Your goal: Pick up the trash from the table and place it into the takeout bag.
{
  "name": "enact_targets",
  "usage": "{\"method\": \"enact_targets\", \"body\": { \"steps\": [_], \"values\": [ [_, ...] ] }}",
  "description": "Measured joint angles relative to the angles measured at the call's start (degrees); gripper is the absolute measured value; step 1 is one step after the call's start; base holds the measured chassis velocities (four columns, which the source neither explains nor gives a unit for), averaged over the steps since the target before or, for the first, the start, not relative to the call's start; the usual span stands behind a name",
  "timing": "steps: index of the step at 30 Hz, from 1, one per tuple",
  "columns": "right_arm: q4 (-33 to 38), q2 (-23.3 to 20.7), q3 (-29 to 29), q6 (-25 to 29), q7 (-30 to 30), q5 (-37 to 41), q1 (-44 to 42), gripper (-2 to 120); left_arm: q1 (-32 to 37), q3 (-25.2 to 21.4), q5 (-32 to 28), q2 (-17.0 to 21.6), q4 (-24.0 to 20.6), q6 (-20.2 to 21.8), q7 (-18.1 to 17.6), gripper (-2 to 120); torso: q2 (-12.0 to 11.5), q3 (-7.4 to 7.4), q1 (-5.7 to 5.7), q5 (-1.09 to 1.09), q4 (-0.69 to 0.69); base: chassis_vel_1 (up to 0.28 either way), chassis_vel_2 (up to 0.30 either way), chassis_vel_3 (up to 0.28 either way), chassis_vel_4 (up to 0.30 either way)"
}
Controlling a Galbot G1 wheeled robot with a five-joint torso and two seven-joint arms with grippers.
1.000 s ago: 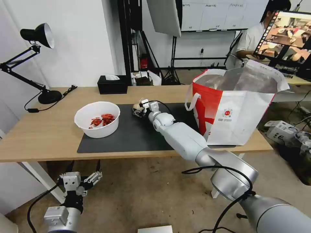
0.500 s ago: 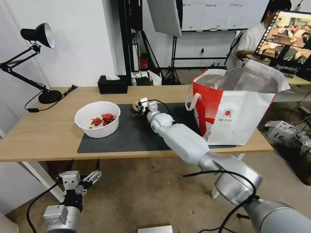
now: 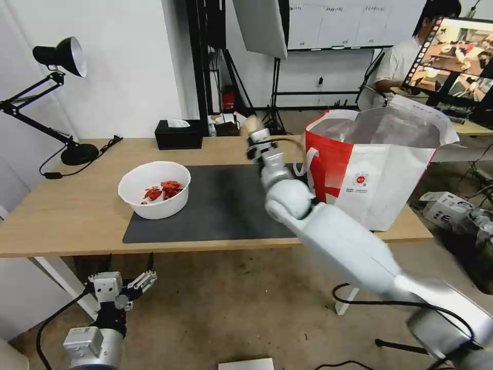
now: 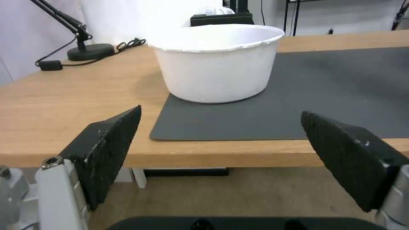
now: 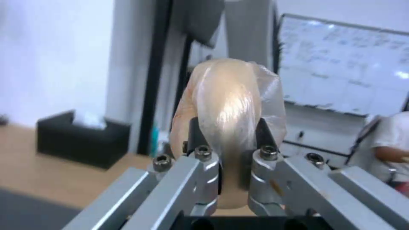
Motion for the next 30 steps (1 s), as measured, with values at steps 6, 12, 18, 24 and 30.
{"method": "enact_targets", "body": {
  "steps": [6,12,18,24,30],
  "values": [
    [8.8,-7.0,4.0,-2.5,8.7,5.7,-0.3,3,0.2,0.3,0.0,0.3,-1.0,0.2,0.0,100,0.0,0.00,0.00,0.01,0.00,0.000,0.000,0.000,0.000],
    [11.0,-11.7,9.0,-5.4,15.2,10.9,-1.3,3,0.6,0.8,0.4,0.3,-1.4,0.3,0.0,100,0.0,0.00,0.00,0.00,0.01,0.000,0.000,0.000,0.000],
    [10.4,-14.7,12.1,-7.1,16.6,15.4,-2.1,3,0.9,0.9,0.5,0.4,-1.8,0.3,0.0,100,0.0,0.00,0.00,0.00,0.01,0.000,0.000,0.000,0.000],
    [10.5,-16.2,13.3,-9.2,17.4,21.2,-3.0,3,1.0,1.2,0.6,0.1,-1.9,0.4,0.0,100,0.0,0.00,0.00,-0.01,0.01,0.000,0.000,0.000,0.000],
    [10.8,-16.6,13.8,-10.1,17.4,22.9,-4.0,6,1.1,1.3,0.6,0.1,-2.1,0.4,-0.1,100,0.0,0.01,0.00,-0.01,0.01,0.000,0.000,0.000,0.000]
  ]
}}
